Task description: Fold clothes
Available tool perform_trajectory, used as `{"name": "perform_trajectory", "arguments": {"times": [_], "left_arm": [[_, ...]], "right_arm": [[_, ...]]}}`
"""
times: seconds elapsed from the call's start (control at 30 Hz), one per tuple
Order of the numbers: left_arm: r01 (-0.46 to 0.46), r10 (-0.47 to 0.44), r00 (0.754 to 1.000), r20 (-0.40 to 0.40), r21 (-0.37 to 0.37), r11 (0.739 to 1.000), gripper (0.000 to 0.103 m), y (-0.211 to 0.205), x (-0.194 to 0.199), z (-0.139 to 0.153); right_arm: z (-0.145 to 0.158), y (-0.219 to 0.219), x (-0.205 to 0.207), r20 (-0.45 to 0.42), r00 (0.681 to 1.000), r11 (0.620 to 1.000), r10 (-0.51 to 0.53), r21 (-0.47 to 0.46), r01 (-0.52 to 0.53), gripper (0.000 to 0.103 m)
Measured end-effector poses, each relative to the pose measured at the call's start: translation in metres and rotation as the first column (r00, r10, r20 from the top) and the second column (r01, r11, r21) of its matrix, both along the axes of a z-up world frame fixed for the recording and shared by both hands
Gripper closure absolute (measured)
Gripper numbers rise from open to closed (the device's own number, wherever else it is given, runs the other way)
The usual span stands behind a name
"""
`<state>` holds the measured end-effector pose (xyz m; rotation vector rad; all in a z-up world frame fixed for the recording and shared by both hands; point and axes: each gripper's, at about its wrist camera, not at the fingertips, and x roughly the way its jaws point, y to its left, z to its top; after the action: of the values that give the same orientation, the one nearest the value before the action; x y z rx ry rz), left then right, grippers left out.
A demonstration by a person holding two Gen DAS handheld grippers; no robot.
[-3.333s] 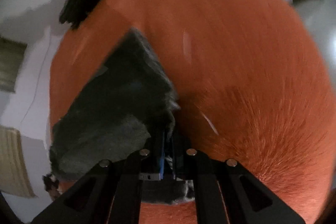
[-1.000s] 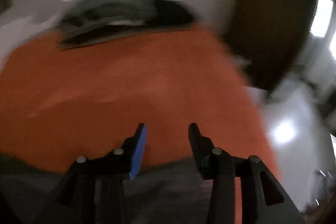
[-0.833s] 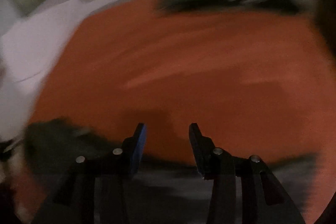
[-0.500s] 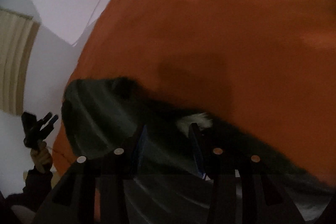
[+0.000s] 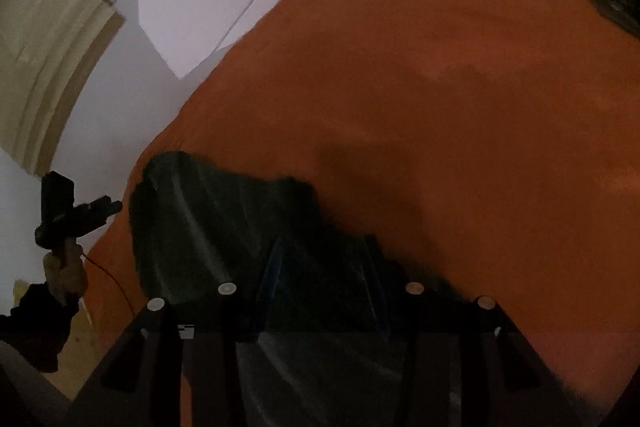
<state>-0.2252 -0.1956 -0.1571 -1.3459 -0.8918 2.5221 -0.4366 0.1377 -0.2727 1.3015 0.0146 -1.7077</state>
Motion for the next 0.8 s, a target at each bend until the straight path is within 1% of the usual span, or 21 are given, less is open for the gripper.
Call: {"name": "perform_trajectory", "arguments": {"times": [0.1,0.13,0.17,0.2,0.23,0.27,0.3,0.33,0.43,0.47,0.5,0.53,0.57,0.6,0.63,0.67,0.7,0.73,0.77,0.8], "left_arm": [[0.082,-0.082,0.997,-0.002,-0.024,0.996,0.060,0.034,-0.015,-0.007],[0.107,-0.107,0.994,0.001,-0.025,0.994,0.060,0.044,-0.019,-0.011],[0.119,-0.119,0.993,0.011,-0.011,0.993,0.060,0.050,-0.019,-0.015],[0.130,-0.130,0.991,0.020,0.003,0.991,0.060,0.056,-0.019,-0.019],[0.142,-0.142,0.989,0.029,0.018,0.990,0.060,0.062,-0.020,-0.023],[0.153,-0.153,0.987,0.037,0.026,0.988,0.060,0.067,-0.019,-0.027],[0.161,-0.161,0.986,0.044,0.017,0.987,0.060,0.071,-0.017,-0.029],[0.166,-0.167,0.985,0.049,0.008,0.986,0.060,0.074,-0.016,-0.031],[0.157,-0.156,0.986,0.058,-0.002,0.988,0.060,0.066,-0.015,-0.033],[0.153,-0.153,0.986,0.061,-0.005,0.988,0.060,0.064,-0.015,-0.034],[0.150,-0.149,0.987,0.064,-0.009,0.989,0.060,0.061,-0.015,-0.035],[0.146,-0.145,0.987,0.065,-0.007,0.989,0.060,0.058,-0.015,-0.036],[0.138,-0.138,0.989,0.061,0.007,0.990,0.060,0.054,-0.014,-0.035],[0.128,-0.129,0.990,0.063,0.010,0.992,0.060,0.050,-0.015,-0.035],[0.122,-0.123,0.990,0.069,0.011,0.992,0.060,0.048,-0.015,-0.036],[0.116,-0.117,0.990,0.075,0.014,0.993,0.060,0.046,-0.015,-0.037],[0.109,-0.111,0.990,0.082,0.026,0.994,0.060,0.044,-0.015,-0.039],[0.103,-0.106,0.991,0.087,0.036,0.994,0.060,0.043,-0.015,-0.040],[0.103,-0.106,0.991,0.085,0.038,0.994,0.060,0.043,-0.014,-0.040],[0.103,-0.106,0.991,0.083,0.040,0.994,0.060,0.044,-0.013,-0.041]], "right_arm": [[-0.020,-0.041,-0.008,0.040,0.996,0.995,0.075,0.063,-0.077,0.062],[-0.027,-0.055,-0.010,0.054,0.994,0.991,0.099,0.083,-0.104,0.062],[-0.033,-0.069,-0.013,0.067,0.990,0.986,0.123,0.104,-0.130,0.064],[-0.036,-0.080,-0.009,0.033,0.989,0.981,0.144,0.130,-0.147,0.090],[-0.032,-0.085,-0.013,-0.016,0.992,0.984,0.126,0.127,-0.123,0.100],[-0.027,-0.089,-0.016,-0.064,0.992,0.988,0.107,0.121,-0.099,0.100],[-0.019,-0.074,-0.024,-0.090,0.994,0.995,0.067,0.075,-0.060,0.103],[-0.007,-0.070,-0.029,-0.137,0.991,1.000,0.004,0.026,0.000,0.103],[-0.003,-0.060,-0.058,-0.147,0.984,0.995,-0.101,0.001,0.102,0.103],[-0.014,-0.062,-0.070,-0.074,0.992,0.994,-0.106,0.030,0.109,0.103],[-0.022,-0.063,-0.076,-0.008,0.994,0.994,-0.105,0.032,0.105,0.103],[-0.030,-0.067,-0.076,0.072,0.995,0.997,-0.072,0.028,0.070,0.100],[-0.038,-0.070,-0.076,0.151,0.988,0.999,-0.039,0.022,0.036,0.099],[-0.048,-0.080,-0.072,0.222,0.975,0.999,0.004,0.030,-0.011,0.081],[-0.057,-0.089,-0.067,0.290,0.956,0.998,0.045,0.035,-0.058,0.056],[-0.060,-0.095,-0.063,0.297,0.953,0.996,0.061,0.044,-0.077,0.050],[-0.063,-0.101,-0.059,0.282,0.957,0.994,0.071,0.060,-0.091,0.049],[-0.065,-0.108,-0.056,0.269,0.959,0.991,0.090,0.071,-0.113,0.057],[-0.066,-0.116,-0.051,0.244,0.965,0.989,0.097,0.088,-0.122,0.075],[-0.063,-0.122,-0.049,0.209,0.973,0.988,0.099,0.094,-0.120,0.097]]}}
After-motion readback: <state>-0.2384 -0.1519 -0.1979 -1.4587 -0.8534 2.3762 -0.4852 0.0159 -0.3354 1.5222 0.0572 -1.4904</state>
